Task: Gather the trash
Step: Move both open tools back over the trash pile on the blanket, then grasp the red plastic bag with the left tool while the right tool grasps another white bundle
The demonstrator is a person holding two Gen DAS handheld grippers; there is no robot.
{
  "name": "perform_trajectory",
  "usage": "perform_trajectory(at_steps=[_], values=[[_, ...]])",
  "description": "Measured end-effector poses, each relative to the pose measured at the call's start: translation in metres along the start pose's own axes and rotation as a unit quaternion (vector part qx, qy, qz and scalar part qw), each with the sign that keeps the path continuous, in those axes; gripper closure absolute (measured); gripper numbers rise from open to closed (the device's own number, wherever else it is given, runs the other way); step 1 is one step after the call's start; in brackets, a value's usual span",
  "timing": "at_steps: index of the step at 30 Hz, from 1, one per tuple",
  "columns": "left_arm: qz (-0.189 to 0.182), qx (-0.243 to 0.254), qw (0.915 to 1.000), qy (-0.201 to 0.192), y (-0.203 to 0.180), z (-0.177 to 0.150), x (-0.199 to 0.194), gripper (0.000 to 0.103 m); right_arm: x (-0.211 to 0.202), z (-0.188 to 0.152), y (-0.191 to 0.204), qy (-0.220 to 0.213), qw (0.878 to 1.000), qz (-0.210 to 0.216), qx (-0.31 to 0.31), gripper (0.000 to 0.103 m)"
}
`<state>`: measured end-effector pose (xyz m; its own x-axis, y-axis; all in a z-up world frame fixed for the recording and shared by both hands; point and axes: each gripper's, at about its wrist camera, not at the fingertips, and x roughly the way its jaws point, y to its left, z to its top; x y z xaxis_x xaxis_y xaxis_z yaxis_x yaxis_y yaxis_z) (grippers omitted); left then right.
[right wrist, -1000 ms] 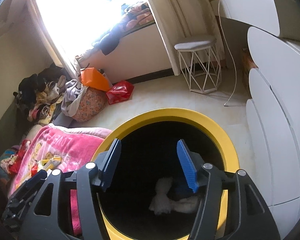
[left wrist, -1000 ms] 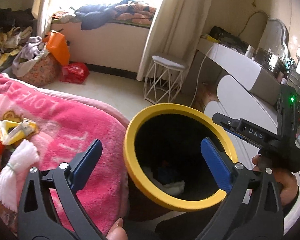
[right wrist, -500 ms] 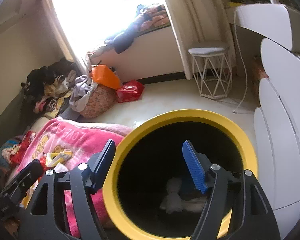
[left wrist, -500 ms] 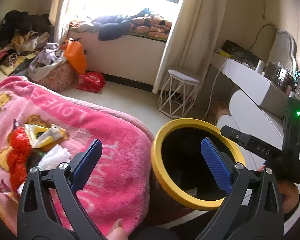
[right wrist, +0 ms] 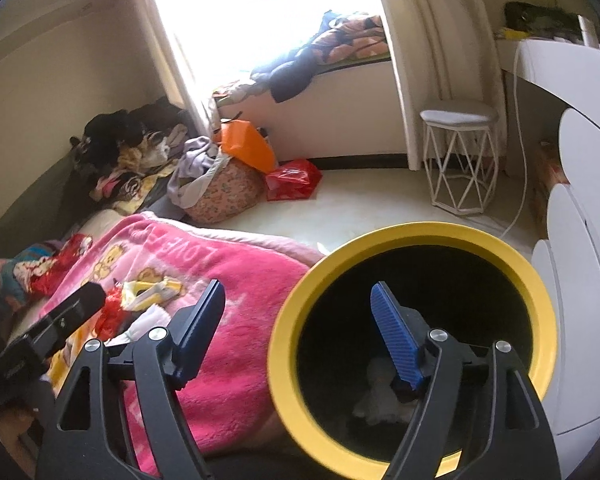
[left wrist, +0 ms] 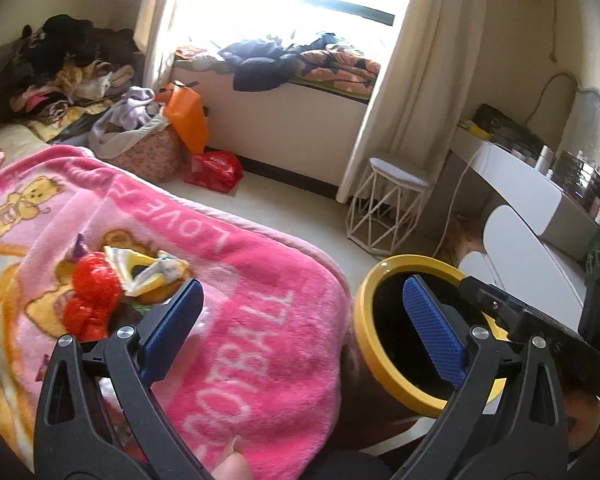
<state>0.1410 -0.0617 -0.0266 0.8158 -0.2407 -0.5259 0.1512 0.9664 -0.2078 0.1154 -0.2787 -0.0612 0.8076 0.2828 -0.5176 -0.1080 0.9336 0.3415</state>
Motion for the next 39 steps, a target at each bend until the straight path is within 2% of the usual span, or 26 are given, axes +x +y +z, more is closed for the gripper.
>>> perform_trajectory(at_steps=[11,21,33,39], values=[[0.027,-0.029,0.9991,-0.015,0.041,0.001,-0.019,0.011,0.002,-0.011,0.043,0.001,0.999,0.031,-0.04,0.026],[0.061,-0.069,0.9955,-0.022,0.095,0.002,-0.034,0.011,0.011,-0.029,0.091,0.019,0.994,0.067,-0.088,0.023],[0.092,-0.122,0.9882,0.0,0.163,-0.003,-0.042,0.011,0.031,-0.059,0.154,0.061,0.982,0.107,-0.14,0.023],[0.095,-0.135,0.9861,0.017,0.181,-0.011,-0.039,0.011,0.047,-0.074,0.186,0.084,0.975,0.125,-0.161,0.023]])
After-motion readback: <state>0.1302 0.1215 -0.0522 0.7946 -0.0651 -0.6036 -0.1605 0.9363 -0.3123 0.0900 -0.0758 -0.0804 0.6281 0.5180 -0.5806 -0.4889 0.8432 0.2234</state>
